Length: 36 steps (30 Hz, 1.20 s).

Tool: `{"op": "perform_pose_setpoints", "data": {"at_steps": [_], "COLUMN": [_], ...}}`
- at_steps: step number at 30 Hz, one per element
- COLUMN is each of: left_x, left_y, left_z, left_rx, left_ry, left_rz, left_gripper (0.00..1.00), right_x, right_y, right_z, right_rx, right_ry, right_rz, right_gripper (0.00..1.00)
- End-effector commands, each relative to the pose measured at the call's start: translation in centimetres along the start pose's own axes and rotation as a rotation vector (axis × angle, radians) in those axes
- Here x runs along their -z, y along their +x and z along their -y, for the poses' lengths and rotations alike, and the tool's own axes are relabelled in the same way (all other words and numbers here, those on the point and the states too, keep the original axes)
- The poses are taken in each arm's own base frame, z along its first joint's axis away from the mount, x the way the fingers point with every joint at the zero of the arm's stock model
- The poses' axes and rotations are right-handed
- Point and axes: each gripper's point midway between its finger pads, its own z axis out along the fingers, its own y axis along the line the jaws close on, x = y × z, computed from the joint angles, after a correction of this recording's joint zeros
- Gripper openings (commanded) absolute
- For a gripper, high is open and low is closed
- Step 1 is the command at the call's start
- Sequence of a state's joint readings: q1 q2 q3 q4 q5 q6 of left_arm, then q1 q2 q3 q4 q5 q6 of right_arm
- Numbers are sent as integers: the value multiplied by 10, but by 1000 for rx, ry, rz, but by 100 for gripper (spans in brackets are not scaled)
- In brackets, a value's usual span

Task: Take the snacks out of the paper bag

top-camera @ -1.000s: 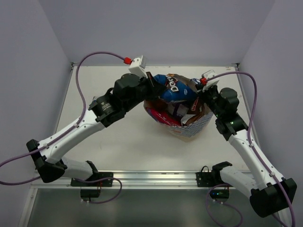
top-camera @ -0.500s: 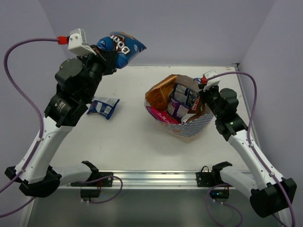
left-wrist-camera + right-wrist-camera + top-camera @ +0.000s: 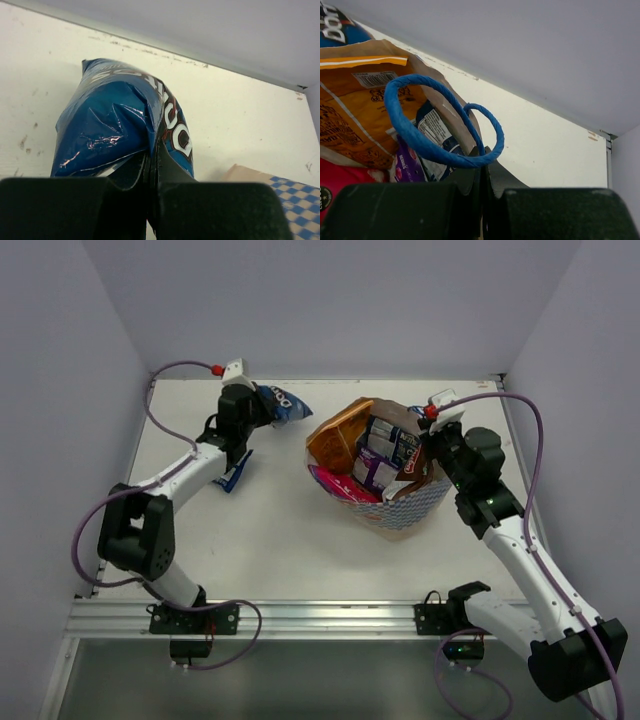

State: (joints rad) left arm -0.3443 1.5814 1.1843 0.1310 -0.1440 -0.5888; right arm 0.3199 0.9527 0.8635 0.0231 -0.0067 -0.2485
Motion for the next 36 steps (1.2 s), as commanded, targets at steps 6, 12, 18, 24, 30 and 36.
{"op": "perform_pose_setpoints", "data": {"at_steps": [6,12,18,24,30,36], "left_x": [-21,25,77,130,175,199], "left_y": [42,44,-3,-19,8,41], "left_z": [-10,-28,6,81,164,207], "left_rx": [126,115,35,5,12,34], "left_ry": [121,26,36,203,385,462], "left_rz": [64,14,-105,-152,-236,-302], "left_gripper": [23,100,100,100,96,93], "right_x": [4,6,8,8,14,21], "right_y": [-21,-33,-57,-80,-106,-116], "right_z": [-1,6,19,30,40,46], "right_rx": [17,52,100,129,149,163], "right_ry": [-24,-2,39,84,134,189], "right_rz": [65,80,118,180,253,308], "right_gripper": [0,0,0,0,0,0]}}
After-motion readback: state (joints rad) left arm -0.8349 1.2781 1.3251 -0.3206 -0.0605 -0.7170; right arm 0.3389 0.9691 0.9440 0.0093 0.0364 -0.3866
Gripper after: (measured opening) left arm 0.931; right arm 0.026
